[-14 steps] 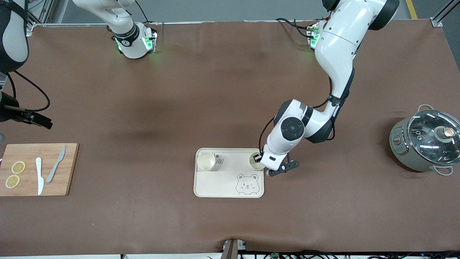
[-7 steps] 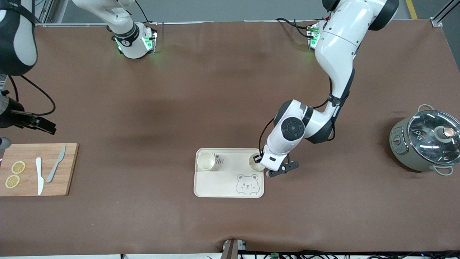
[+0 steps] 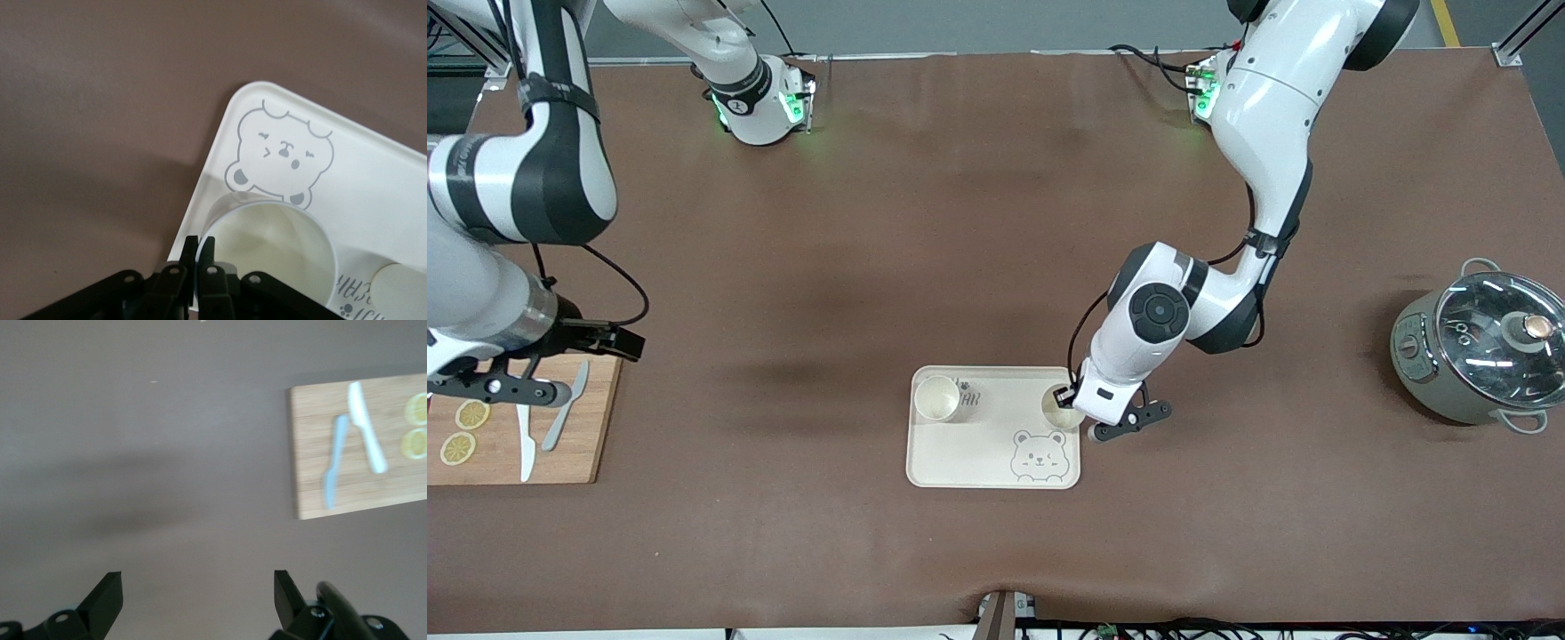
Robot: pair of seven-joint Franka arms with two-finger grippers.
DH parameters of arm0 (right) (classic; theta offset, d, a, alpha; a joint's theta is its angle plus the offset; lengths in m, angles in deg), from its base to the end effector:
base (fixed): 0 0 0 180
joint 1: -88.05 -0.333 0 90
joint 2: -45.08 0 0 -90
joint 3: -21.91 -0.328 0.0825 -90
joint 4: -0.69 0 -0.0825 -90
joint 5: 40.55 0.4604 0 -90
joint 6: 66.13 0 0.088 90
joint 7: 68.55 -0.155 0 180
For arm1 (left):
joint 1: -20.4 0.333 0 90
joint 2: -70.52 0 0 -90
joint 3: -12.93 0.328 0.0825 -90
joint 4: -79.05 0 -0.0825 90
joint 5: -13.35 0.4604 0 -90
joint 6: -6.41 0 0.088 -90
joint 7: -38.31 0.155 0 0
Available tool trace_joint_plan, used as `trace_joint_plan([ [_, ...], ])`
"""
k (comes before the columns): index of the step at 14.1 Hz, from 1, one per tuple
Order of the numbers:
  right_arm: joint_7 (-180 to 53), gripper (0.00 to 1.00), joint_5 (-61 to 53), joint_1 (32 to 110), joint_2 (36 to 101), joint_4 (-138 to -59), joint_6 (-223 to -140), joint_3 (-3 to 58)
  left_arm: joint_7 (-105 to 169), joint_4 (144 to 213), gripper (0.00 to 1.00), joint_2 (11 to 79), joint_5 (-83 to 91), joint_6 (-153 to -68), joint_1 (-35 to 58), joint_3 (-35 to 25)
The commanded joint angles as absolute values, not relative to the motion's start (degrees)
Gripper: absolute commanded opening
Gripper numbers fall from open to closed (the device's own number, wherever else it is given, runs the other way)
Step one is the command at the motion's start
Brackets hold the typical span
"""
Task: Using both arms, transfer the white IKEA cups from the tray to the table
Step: 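Close the left gripper on the cup while the right gripper reaches in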
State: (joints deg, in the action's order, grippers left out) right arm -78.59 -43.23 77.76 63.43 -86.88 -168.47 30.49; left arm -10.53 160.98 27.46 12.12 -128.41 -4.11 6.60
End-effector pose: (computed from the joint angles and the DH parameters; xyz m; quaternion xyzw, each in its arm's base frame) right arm 0.7244 0.0247 0.4140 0.9965 -0.0638 -0.0246 0.0490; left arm 0.7123 -0.4111 0.1852 0.9787 0.1802 0.0387 0.0902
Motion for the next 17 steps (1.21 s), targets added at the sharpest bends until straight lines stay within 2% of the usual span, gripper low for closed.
trace_joint_plan([
  [1,-84.69,1.0,-36.0,77.07,65.03,-85.44,-169.22,30.43,-9.5,161.58,0.0,30.43,13.17,-127.62,-3.24,6.69],
  [5,-94.62,1.0,-28.78,72.78,67.14,-85.44,-171.32,30.43,-9.59,161.93,0.0,32.9,13.43,-127.44,-1.93,6.69],
  [9,-108.96,1.0,-28.42,64.25,71.61,-85.36,-180.98,30.52,-9.33,161.93,0.0,35.35,13.43,-125.79,-0.61,6.69],
  [11,-111.61,1.0,-28.24,62.31,73.46,-85.35,-182.84,30.52,-6.36,162.02,0.0,36.67,13.43,-124.37,1.23,6.61],
  [17,-120.05,1.0,-28.33,56.94,79.0,-85.09,-188.82,30.52,0.06,162.63,0.0,41.24,13.43,-112.88,4.84,6.43],
])
